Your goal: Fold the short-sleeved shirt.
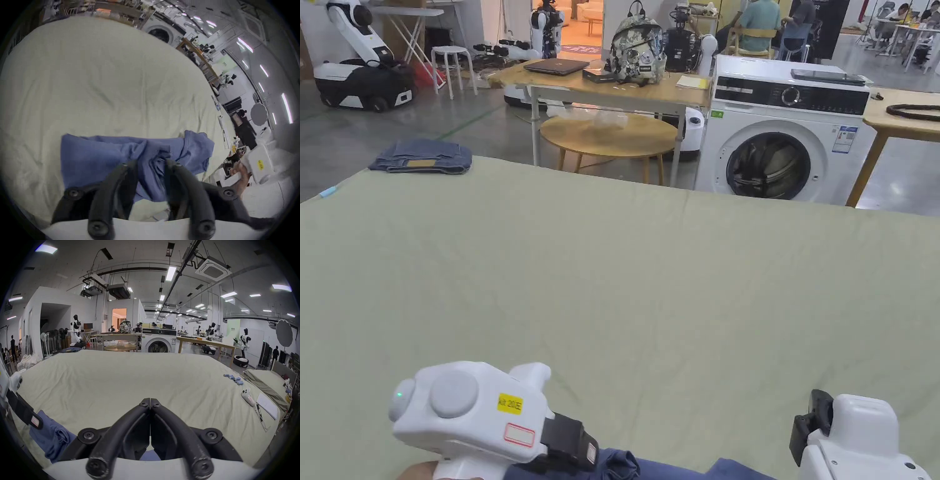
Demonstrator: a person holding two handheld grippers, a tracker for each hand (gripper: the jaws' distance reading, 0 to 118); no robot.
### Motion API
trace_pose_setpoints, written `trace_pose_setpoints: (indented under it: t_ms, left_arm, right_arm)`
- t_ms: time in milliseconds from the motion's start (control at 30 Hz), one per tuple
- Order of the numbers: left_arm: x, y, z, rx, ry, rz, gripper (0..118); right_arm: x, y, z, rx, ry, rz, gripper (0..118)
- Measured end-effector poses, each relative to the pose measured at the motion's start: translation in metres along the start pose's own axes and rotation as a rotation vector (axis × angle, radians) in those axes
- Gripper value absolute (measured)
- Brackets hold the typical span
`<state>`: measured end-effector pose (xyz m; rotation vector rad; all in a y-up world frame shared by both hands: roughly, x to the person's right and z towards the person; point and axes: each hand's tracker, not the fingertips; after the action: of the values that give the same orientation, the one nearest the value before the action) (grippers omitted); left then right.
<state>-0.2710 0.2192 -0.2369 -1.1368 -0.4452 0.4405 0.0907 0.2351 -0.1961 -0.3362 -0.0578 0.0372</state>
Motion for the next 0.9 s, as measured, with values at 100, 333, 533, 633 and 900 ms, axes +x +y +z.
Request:
trace_pose_setpoints:
  t_ms: [100, 333, 533, 633, 900]
  left_arm:
    - [-0.01, -0.002, 0.001, 0.024, 0.005, 0.026, 10]
    - [-0.012, -0.026, -0.058, -0.13, 0.001, 0.016, 6]
    - [-0.003, -0.031, -0.087, -0.062, -0.155, -0.002, 6]
    - [-0.005, -0.032, -0.098, -0.07, -0.173, -0.001, 6]
    - [-0.01, -0.036, -0.096, -0.066, -0.194, 0.007, 5]
  right_arm:
    - [0.001, -0.002, 0.0, -0.005, -0.003, -0.003, 0]
    - [0.002, -0.005, -0.001, -0.016, -0.002, -0.008, 0]
    - [0.003, -0.007, 0.0, -0.014, 0.001, -0.007, 0]
    - [0.004, -0.007, 0.0, -0.013, 0.002, -0.006, 0]
    - [0.005, -0.007, 0.0, -0.015, 0.002, -0.01, 0]
